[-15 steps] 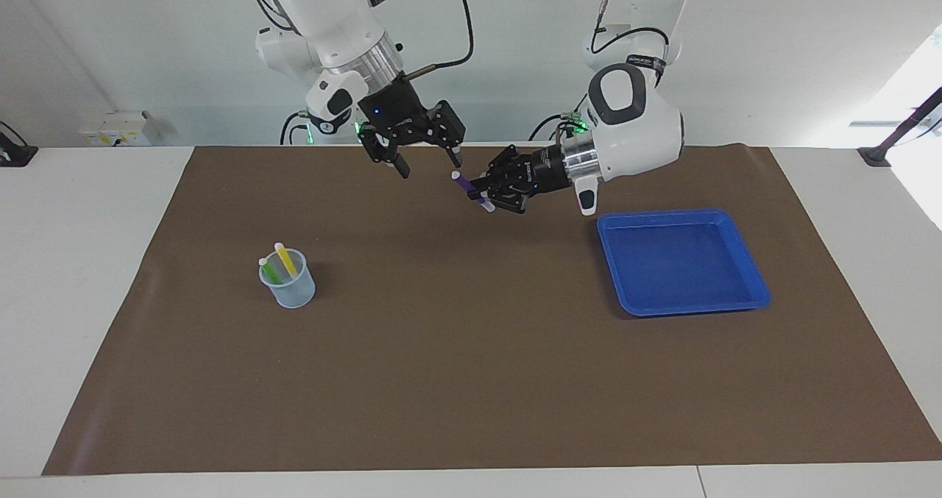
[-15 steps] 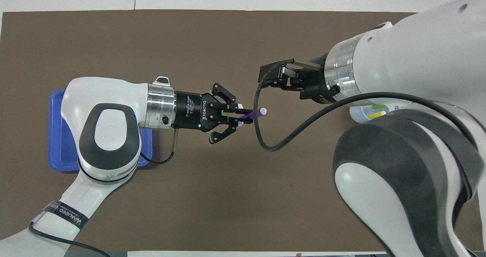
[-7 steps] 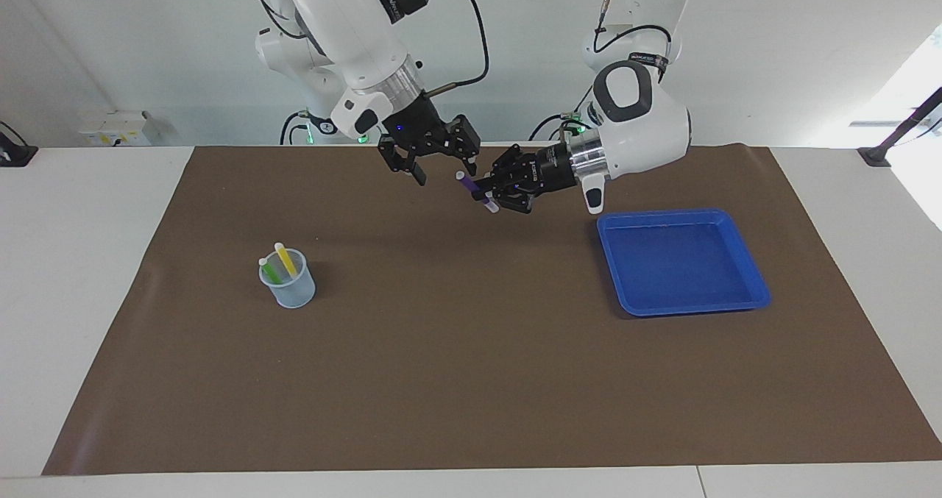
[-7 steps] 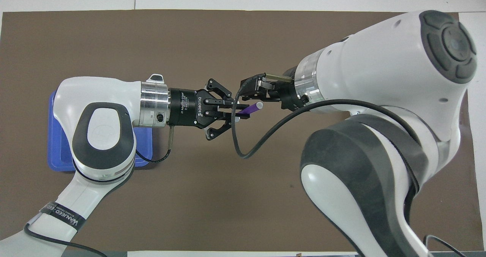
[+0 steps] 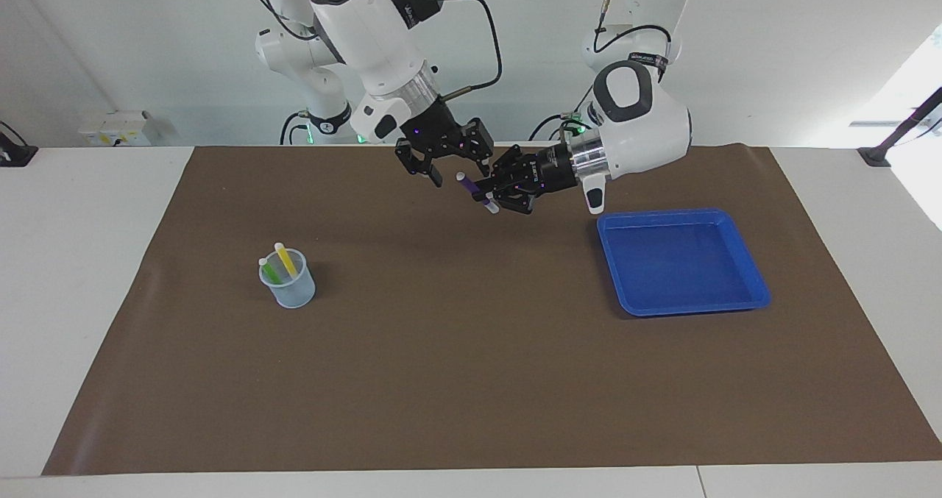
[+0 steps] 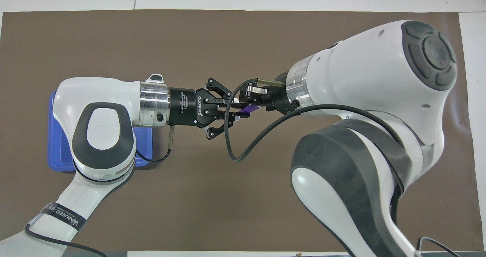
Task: Transfer and insert pens with both arms
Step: 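Close the right gripper on the purple pen's free end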
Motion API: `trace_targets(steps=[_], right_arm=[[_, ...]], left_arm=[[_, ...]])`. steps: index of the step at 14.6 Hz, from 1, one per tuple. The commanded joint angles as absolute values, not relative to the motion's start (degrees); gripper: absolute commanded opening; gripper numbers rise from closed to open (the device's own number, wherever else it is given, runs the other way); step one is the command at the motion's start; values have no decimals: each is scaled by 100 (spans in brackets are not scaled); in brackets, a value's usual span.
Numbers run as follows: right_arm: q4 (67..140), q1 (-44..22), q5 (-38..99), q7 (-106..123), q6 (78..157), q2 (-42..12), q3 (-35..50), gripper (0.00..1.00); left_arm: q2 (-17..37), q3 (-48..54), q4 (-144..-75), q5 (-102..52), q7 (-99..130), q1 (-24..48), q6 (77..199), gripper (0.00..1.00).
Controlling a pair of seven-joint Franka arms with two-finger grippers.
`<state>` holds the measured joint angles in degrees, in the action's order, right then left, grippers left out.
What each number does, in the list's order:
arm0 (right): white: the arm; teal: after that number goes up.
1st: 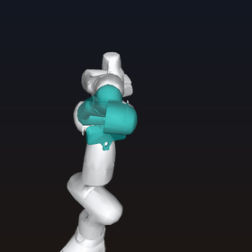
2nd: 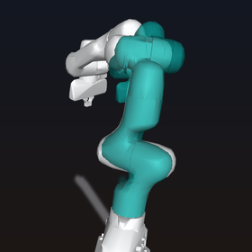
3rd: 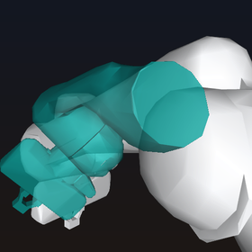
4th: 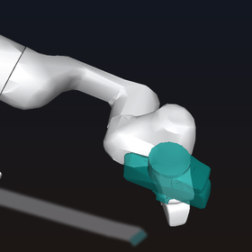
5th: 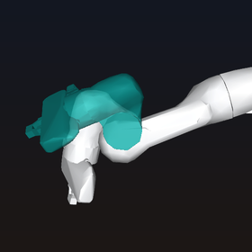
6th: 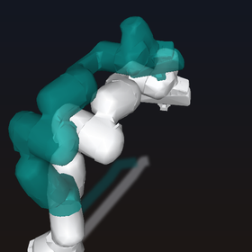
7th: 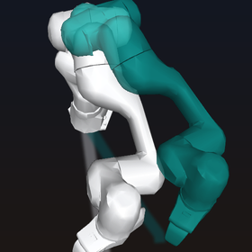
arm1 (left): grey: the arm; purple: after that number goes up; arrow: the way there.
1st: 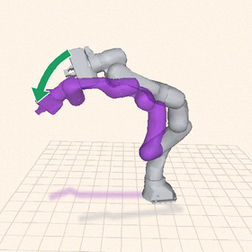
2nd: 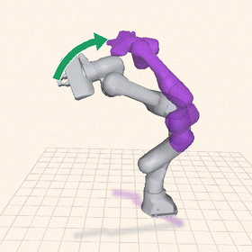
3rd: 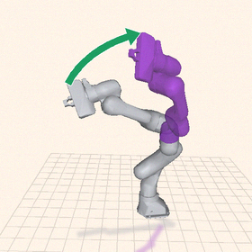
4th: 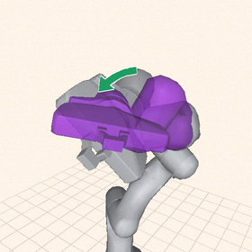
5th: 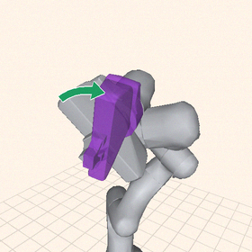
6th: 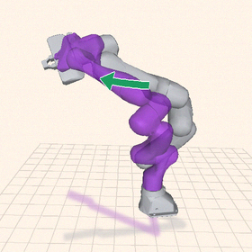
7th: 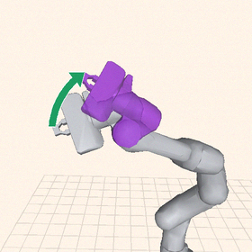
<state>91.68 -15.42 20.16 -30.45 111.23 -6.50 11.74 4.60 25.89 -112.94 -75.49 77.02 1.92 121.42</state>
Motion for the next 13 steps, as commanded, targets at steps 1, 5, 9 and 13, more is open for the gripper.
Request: trace_targets(steps=[1,5,9,13], right_arm=[[9377,-1512,2162,-3094,11328,-554,1178,1],[9404,-1512,2162,-3103,11470,-554,1178,0],[9387,-1442,2110,-3059,11487,-571,1169,0],[9396,-1240,1664,-2962,11417,-571,1151,0]], left_arm=[[272,2566,-11461,-7717,7646,193,12208,0],[237,2566,-11461,-7760,7655,193,12243,0],[203,2558,-11461,-7778,7734,211,12558,100],[167,2549,-11470,-7778,7813,185,12586,100]])
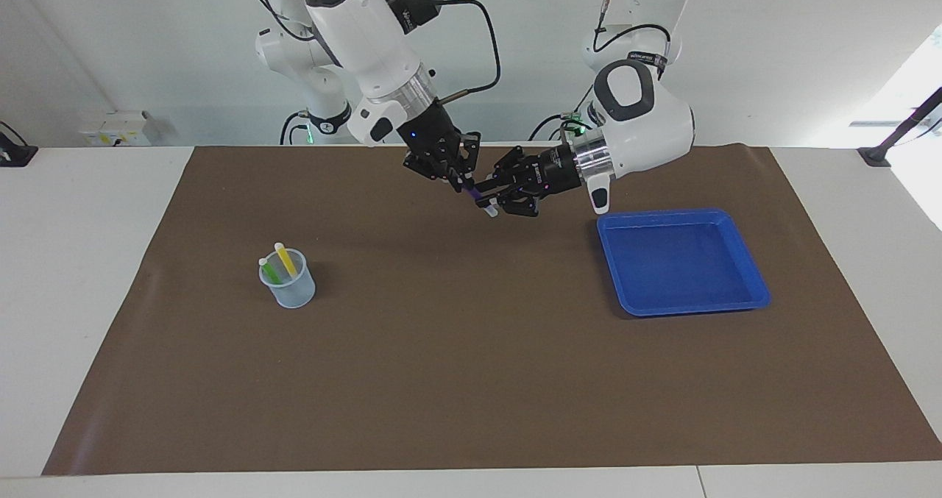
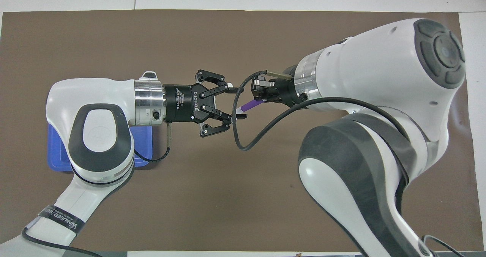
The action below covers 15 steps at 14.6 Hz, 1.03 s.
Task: Transfer and insert pens with both arms
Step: 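Open the left gripper and carry the purple pen into the cup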
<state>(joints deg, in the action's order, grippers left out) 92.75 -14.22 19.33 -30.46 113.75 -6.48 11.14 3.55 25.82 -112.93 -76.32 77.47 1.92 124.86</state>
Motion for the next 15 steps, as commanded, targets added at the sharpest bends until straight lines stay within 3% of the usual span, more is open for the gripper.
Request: trace_targets(steps=[1,4,11,15], right_arm=[[9404,-1178,1426,-2788,11382,-554,1151,0],[9457,-792,837,-1937,11172,-545,1151,0],[10018,218,35,-37,11092,-326,1151,0],[10598,588,26,447,11241,-89,1151,0]], left_arm=[[167,2540,-11470,-7752,7805,176,12586,100],[176,2522,-11470,-7446,7796,97,12569,100],[342,2522,-11180,-3592,7499,-35,12525,100],[448,2488,-10786,-2796,5342,-517,11579,100]])
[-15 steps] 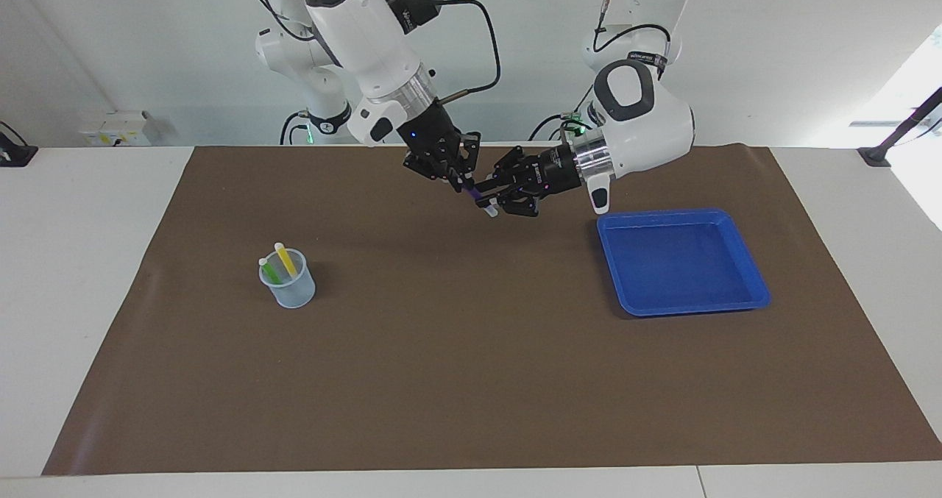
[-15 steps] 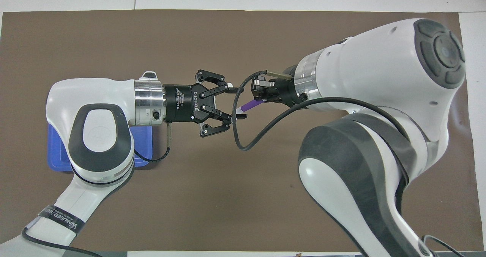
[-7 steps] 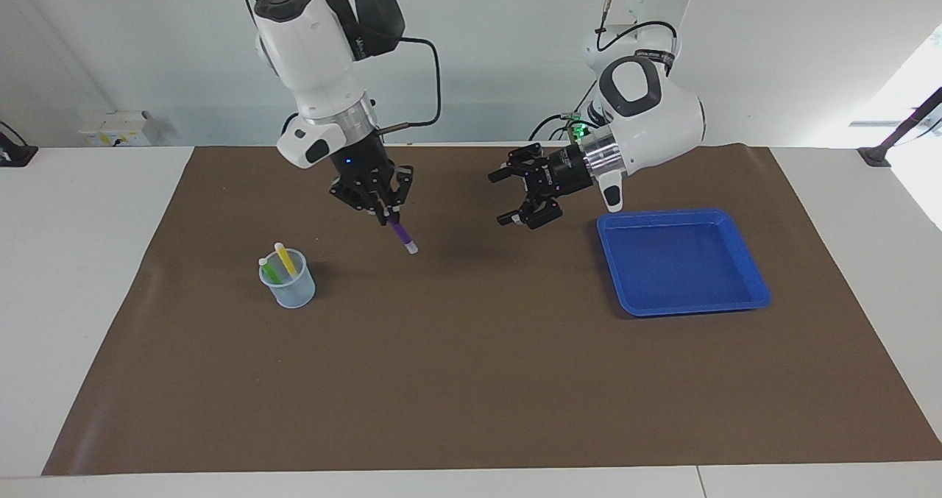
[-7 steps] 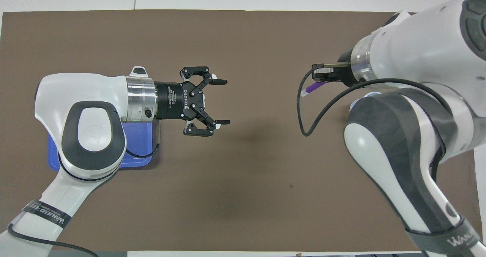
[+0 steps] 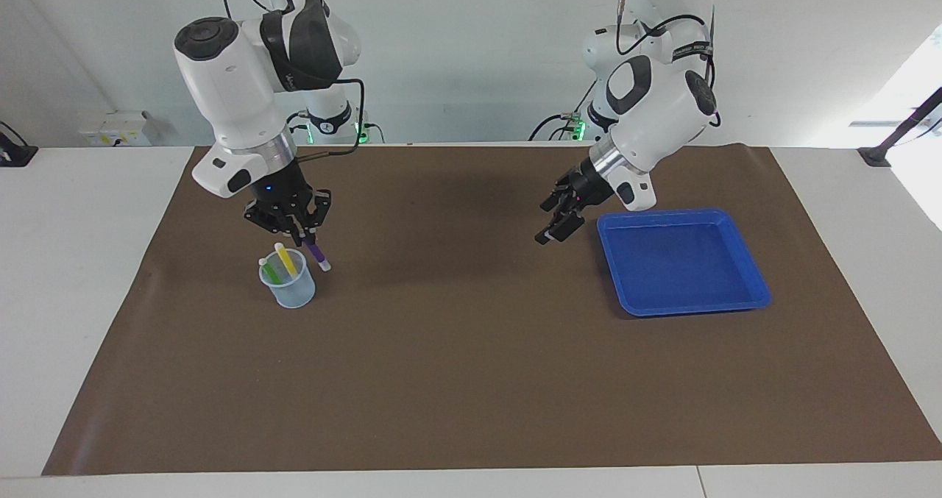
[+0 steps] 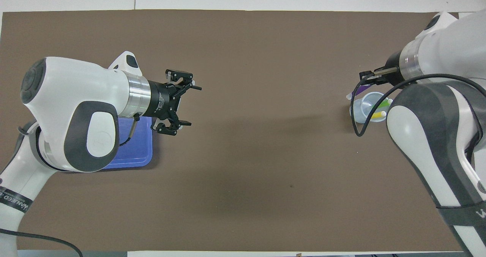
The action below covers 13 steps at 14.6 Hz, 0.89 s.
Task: Transfer and insert pens with both arms
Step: 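Open the left gripper and carry the purple pen into the cup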
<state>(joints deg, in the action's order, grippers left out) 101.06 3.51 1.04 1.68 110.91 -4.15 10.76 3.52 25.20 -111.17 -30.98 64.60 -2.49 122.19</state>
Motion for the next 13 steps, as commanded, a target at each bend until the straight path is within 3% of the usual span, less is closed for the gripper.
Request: trace_targets(steps=[1,9,13], right_arm=[[10721,650,18,561,11380,-44,1143,0],[11443,905,-158,984,12365,9,1151,0],[11785,905,-158,1011,12813,-70,1151,0]], left_arm=[[483,2487,-10601,-2621,4848,-727,11166,100],[527,2461,-9151,-301,2025,-1143,9038,100],[221,1980,-9009,132,733,-784,8421,100]])
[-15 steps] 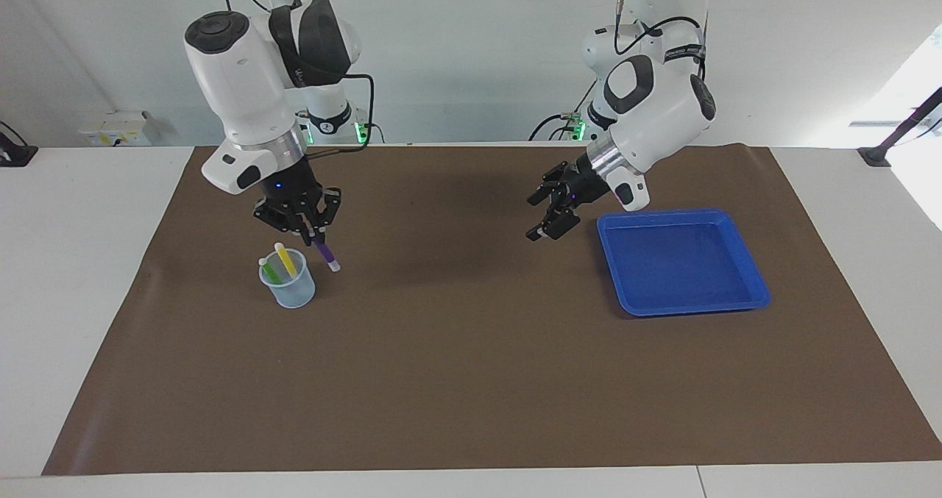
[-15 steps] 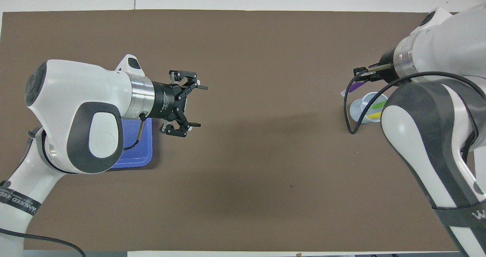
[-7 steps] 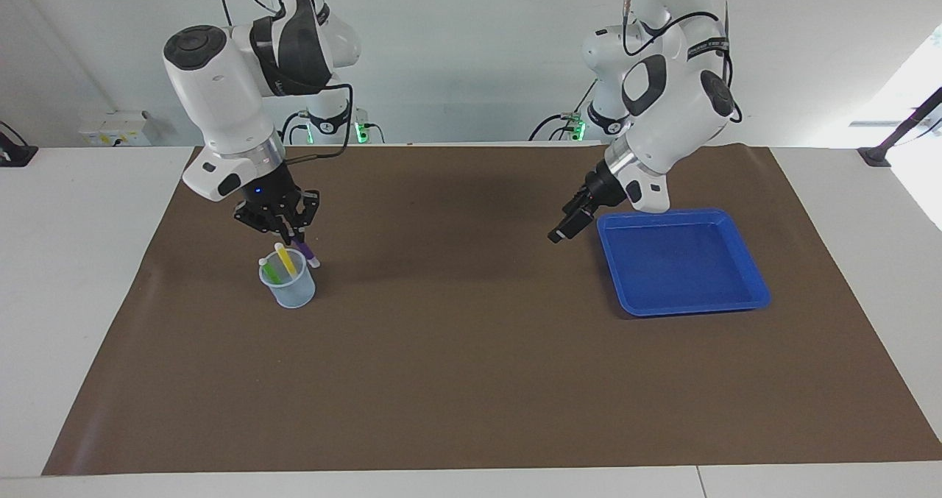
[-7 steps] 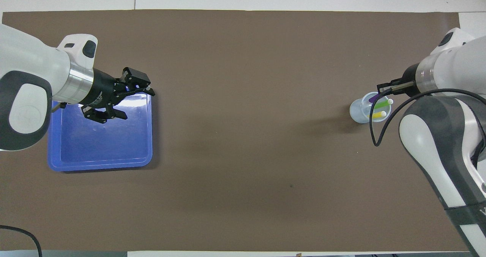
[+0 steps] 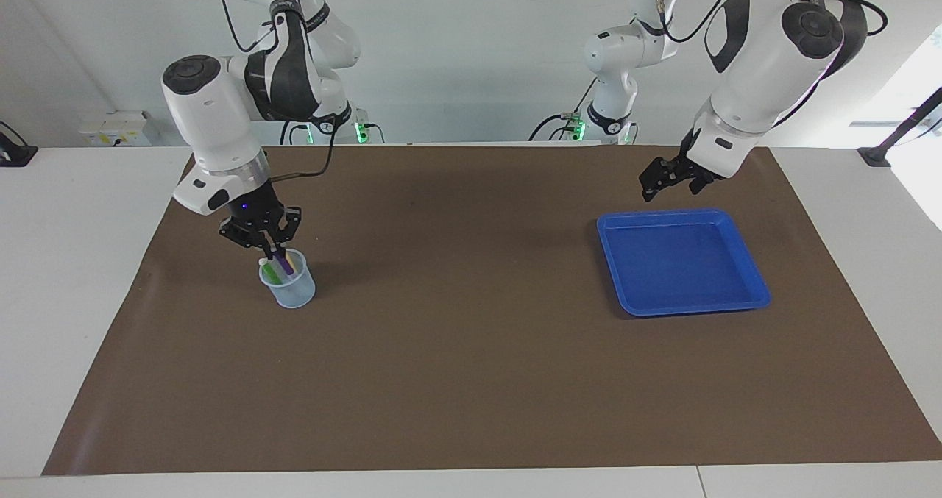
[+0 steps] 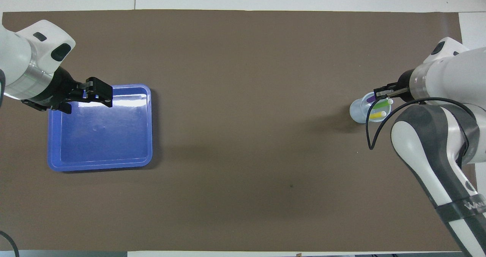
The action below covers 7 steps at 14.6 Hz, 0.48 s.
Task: Transfer and insert pens with both arms
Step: 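Open the left gripper and carry the purple pen into the cup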
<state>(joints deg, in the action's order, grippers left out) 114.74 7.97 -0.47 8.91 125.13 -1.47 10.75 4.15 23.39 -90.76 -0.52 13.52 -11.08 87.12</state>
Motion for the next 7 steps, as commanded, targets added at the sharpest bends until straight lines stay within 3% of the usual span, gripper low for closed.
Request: trace_targets(steps=[1,4,7], right_arm=[[11847,905,-158,1011,12884,-114,1151,0],[12040,905,-158,1037,13103,-176,1151,0],[12146,905,-167,1046,13210,-211,1143,0]], left_arm=[[54,1586,-9096,132,399,-452,8411,100],[-281,1046,-9570,106,237,-44,8560,100],[-229,1002,-9388,-8,290,-35,8746,100]])
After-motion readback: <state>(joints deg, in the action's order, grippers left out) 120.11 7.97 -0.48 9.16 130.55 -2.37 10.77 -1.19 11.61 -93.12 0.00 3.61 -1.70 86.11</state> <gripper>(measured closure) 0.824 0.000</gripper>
